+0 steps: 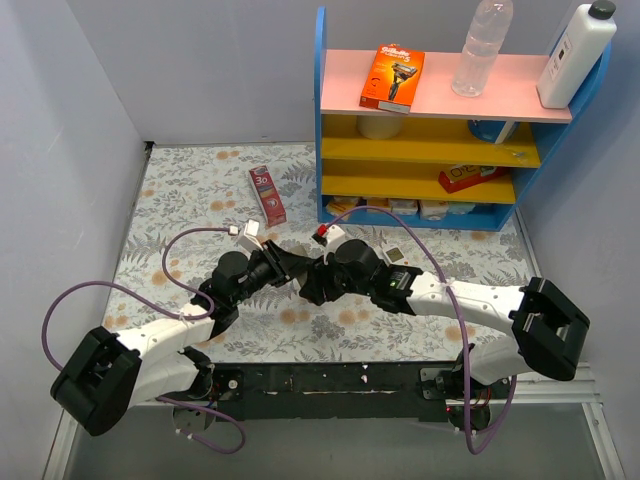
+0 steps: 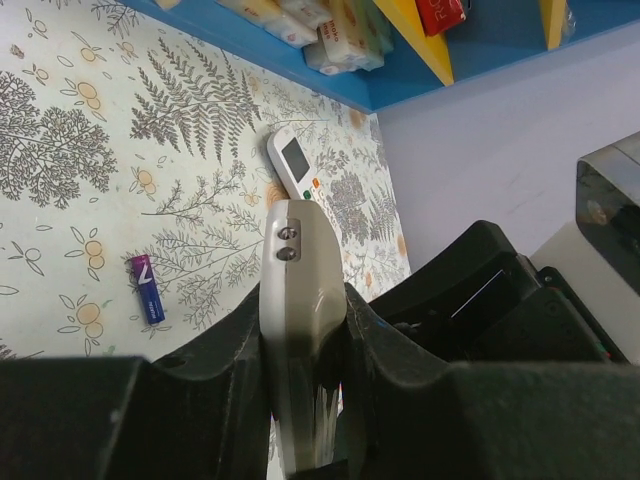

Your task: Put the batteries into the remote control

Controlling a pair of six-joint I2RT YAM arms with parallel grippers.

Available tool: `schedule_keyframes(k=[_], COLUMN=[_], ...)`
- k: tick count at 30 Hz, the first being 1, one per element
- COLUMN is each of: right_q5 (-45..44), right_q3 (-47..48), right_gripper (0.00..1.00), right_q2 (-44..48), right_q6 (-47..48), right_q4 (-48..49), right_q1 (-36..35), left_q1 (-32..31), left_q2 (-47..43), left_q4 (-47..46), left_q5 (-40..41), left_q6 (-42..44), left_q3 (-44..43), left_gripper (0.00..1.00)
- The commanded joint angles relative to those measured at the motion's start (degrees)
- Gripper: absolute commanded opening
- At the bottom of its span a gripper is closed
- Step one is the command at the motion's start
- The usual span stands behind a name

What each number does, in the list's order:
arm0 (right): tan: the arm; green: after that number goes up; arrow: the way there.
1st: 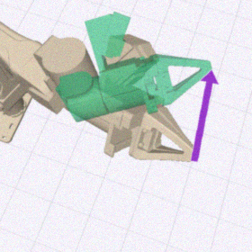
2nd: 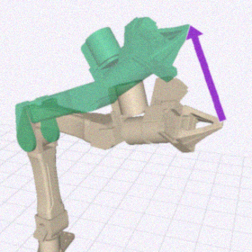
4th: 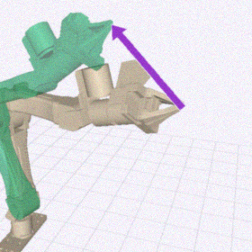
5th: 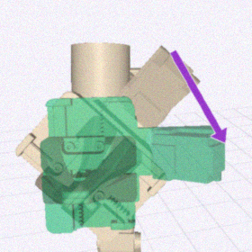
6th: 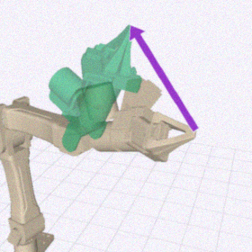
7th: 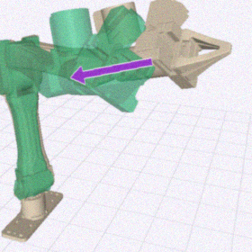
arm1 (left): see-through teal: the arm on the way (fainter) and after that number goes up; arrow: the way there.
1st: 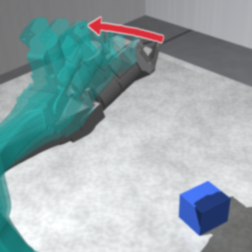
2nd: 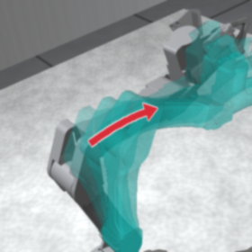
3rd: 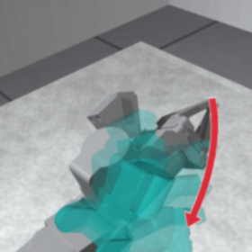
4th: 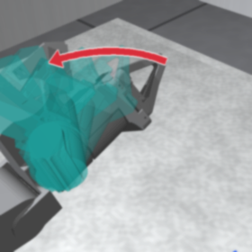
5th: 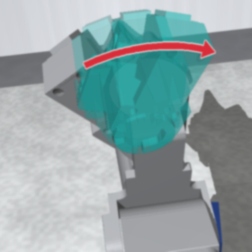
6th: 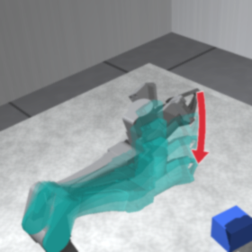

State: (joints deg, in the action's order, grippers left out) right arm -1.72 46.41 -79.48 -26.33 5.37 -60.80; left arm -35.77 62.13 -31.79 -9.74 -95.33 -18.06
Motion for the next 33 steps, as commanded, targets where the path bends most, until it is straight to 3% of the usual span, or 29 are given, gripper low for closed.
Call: schedule_keyframes(k=[1,2,3,7,12,20,33], right_q5=[2.8,2.9,3.0,3.6,3.2,3.9,11.2], right_q3=[2.2,1.8,1.7,1.0,-1.2,-6.0,-6.2], right_gripper=[0.45,0.55,0.72,0.89,0.91,0.86,0.76], right_q2=[2.8,3.6,5.2,9.4,15.3,22.7,22.8], right_q6=[1.9,3.0,4.2,12.1,18.8,38.3,48.9], right_q4=[5.3,5.9,6.3,5.4,4.2,5.7,4.6], right_q1=[-0.3,-0.3,-0.3,-0.3,-0.1,0.4,0.4], left_q1=[-0.3,-0.3,0.0,0.8,1.7,3.1,3.1], left_q2=[-1.6,-1.8,-2.0,-3.4,-4.6,-4.6,-5.0], left_q4=[1.2,1.8,3.0,3.9,3.8,4.0,12.4], left_q5=[2.1,2.2,2.1,0.3,-3.0,-10.5,-15.8], left_q6=[1.5,1.9,2.0,1.3,0.9,-1.5,-4.1], left_q3=[-2.3,-2.5,-2.8,-2.9,-3.2,-4.5,-9.8], left_gripper=[0.00,0.00,0.00,0.00,0.00,0.00,0.00])
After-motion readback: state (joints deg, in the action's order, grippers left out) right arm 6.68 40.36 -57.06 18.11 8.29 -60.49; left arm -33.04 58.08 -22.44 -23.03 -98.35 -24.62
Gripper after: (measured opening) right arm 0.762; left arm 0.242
